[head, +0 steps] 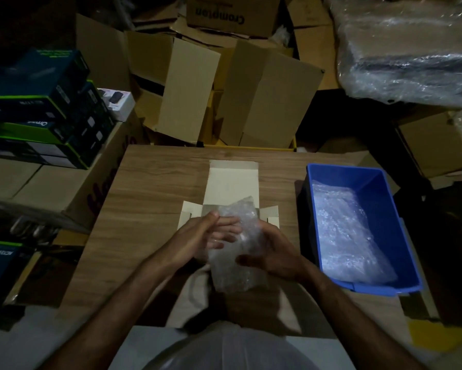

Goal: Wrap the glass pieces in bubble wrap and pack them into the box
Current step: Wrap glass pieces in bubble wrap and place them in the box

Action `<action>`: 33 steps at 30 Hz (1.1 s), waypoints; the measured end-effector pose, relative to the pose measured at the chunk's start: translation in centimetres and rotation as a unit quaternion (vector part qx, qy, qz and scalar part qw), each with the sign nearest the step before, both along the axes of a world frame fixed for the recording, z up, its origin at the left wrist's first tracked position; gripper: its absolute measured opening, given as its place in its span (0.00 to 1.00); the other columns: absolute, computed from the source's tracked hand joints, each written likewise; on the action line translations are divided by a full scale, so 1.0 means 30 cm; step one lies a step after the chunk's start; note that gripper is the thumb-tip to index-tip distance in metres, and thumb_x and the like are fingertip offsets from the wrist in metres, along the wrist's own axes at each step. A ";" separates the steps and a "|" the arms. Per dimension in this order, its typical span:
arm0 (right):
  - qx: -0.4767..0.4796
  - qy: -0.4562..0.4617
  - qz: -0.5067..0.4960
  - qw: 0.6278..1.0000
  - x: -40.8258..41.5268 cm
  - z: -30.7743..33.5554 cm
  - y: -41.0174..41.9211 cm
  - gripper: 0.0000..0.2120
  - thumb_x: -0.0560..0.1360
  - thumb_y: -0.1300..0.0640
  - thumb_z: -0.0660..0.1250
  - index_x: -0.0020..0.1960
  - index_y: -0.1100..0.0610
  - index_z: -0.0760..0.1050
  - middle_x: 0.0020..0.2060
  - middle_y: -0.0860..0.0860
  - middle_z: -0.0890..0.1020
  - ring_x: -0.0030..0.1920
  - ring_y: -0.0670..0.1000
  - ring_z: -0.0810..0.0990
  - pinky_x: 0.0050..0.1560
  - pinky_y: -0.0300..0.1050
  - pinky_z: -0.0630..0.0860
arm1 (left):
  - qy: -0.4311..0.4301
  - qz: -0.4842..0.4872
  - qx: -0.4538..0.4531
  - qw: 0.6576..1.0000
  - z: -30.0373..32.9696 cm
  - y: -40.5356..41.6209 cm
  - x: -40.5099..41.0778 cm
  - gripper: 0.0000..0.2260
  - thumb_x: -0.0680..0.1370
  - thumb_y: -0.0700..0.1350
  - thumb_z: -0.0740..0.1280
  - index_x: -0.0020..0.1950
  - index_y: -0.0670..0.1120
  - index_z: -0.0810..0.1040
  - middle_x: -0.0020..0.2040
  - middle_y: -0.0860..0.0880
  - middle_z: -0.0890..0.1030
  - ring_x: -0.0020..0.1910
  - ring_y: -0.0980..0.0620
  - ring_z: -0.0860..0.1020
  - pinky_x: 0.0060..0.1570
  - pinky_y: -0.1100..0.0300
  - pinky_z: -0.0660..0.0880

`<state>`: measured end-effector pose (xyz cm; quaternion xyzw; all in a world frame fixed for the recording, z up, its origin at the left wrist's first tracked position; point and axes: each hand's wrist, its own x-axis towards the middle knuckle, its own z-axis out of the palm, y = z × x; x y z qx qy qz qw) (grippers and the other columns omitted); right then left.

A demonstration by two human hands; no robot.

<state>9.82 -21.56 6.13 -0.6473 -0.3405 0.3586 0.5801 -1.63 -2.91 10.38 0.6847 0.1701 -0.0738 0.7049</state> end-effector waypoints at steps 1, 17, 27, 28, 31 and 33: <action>-0.005 0.004 -0.019 1.000 0.002 -0.009 -0.004 0.22 0.74 0.64 0.75 0.66 0.65 0.75 0.62 0.59 0.81 0.60 0.52 0.82 0.60 0.45 0.80 | -0.041 0.011 0.059 0.997 0.000 0.009 -0.001 0.15 0.86 0.50 0.57 0.64 0.49 0.82 0.54 0.49 0.87 0.51 0.52 0.85 0.51 0.63 0.80; -0.062 0.354 -0.066 0.931 0.129 0.044 -0.022 0.15 0.77 0.62 0.71 0.62 0.64 0.80 0.60 0.65 0.82 0.53 0.58 0.84 0.56 0.52 0.81 | -0.009 -0.076 -0.037 0.996 -0.121 0.088 0.015 0.14 0.76 0.53 0.75 0.60 0.51 0.85 0.59 0.47 0.85 0.58 0.49 0.84 0.52 0.62 0.80; 0.019 0.386 -0.165 0.907 -0.039 -0.114 0.012 0.27 0.73 0.55 0.79 0.69 0.58 0.76 0.62 0.61 0.82 0.61 0.62 0.83 0.56 0.54 0.81 | -0.009 0.194 -0.084 0.977 -0.213 0.023 -0.037 0.20 0.72 0.58 0.78 0.58 0.47 0.84 0.56 0.42 0.86 0.54 0.42 0.85 0.49 0.51 0.82; 0.011 0.349 -0.198 0.916 -0.040 -0.110 0.022 0.28 0.72 0.57 0.80 0.68 0.59 0.75 0.60 0.61 0.83 0.59 0.62 0.84 0.51 0.52 0.83 | -0.014 0.213 -0.067 0.975 -0.199 0.031 -0.031 0.20 0.73 0.59 0.76 0.53 0.43 0.84 0.51 0.42 0.86 0.49 0.42 0.85 0.47 0.52 0.82; 0.025 0.306 -0.243 0.920 -0.033 -0.099 0.028 0.32 0.71 0.59 0.80 0.71 0.52 0.71 0.59 0.59 0.84 0.57 0.61 0.85 0.47 0.51 0.84 | -0.032 0.240 0.067 0.968 -0.181 0.060 0.004 0.14 0.76 0.49 0.76 0.38 0.47 0.73 0.33 0.49 0.78 0.33 0.53 0.76 0.33 0.62 0.73; 0.053 0.263 -0.258 0.928 -0.019 -0.091 0.021 0.34 0.73 0.61 0.78 0.69 0.39 0.67 0.58 0.51 0.85 0.56 0.57 0.86 0.48 0.52 0.84 | -0.029 0.202 0.048 0.978 -0.168 0.064 0.023 0.11 0.77 0.39 0.74 0.45 0.48 0.72 0.37 0.50 0.85 0.34 0.57 0.82 0.31 0.66 0.75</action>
